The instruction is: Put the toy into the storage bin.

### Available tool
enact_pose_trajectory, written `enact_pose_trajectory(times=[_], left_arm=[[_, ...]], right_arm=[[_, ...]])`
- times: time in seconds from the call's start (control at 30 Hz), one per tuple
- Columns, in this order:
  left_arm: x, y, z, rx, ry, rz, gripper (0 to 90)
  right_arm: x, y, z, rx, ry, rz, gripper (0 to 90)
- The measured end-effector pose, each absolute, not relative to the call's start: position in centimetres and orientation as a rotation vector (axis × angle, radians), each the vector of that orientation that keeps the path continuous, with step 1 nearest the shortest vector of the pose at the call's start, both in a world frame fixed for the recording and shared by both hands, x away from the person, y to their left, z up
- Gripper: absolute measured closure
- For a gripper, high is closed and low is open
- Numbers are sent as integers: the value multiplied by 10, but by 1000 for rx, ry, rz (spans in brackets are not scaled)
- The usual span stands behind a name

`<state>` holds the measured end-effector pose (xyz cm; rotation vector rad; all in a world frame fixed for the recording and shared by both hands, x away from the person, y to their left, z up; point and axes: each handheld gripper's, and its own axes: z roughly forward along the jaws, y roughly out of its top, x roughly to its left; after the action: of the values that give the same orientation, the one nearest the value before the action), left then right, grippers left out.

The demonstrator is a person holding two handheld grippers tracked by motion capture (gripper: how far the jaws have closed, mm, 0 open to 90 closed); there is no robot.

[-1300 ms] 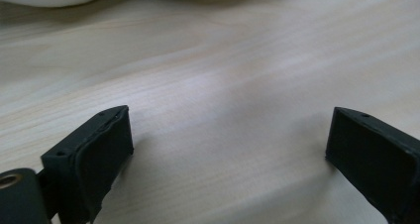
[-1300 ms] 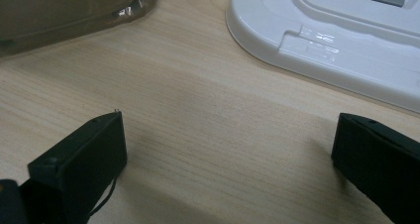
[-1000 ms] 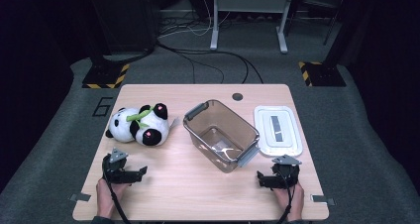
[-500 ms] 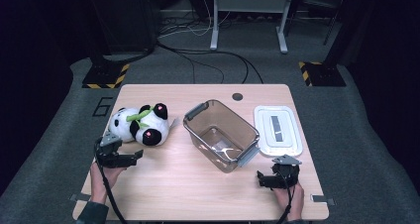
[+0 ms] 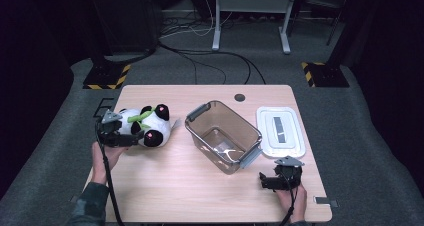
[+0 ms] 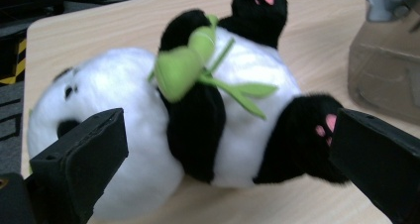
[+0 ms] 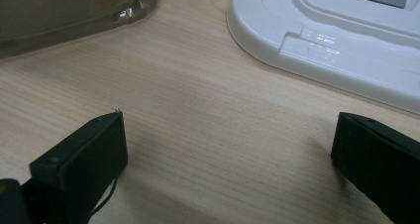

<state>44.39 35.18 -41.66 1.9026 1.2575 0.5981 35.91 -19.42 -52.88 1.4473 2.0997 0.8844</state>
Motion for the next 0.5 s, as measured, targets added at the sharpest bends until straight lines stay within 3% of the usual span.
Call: enact_pose_trajectory(times=[0.27,0.37,0.5], left_arm=[[476,347,-417,1927,1279,577,39],[485,345,-420,1941,1270,594,148],[494,339,-429,1986,1284,571,207]], right_arm=[[359,-194,-529,1438,2108,885,1],[359,-195,-529,1436,2108,885,1],[359,-195,-529,1434,2108,884,3]])
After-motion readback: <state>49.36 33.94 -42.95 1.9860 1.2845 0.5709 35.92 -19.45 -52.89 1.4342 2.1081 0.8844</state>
